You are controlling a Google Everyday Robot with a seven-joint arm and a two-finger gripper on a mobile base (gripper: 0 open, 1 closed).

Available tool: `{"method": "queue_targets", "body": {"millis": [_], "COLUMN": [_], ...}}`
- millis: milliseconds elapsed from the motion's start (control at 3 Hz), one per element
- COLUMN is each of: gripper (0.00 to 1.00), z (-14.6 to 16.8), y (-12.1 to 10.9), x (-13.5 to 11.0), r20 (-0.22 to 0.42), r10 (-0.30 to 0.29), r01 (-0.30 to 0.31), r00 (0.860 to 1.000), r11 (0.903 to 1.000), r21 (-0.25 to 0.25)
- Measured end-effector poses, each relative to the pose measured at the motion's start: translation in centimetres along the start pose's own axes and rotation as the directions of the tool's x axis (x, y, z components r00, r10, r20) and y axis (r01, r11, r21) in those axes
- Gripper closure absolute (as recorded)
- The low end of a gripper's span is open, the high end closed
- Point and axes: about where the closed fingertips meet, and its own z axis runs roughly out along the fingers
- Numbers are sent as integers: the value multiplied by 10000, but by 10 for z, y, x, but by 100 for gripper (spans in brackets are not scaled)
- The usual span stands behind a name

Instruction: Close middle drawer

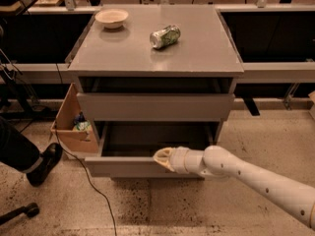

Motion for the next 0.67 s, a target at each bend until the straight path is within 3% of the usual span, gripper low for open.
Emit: {"method": "queue_targets", "body": {"millis": [333,667], "gripper": [74,97], "z": [-17,-25], "y": [-13,2], "x": [-25,-31], "r20": [291,296], "r10": [-525,-783], "r01": [513,778], "r00": [9982,9965], "r11": [9980,9968], "r21": [379,187]}}
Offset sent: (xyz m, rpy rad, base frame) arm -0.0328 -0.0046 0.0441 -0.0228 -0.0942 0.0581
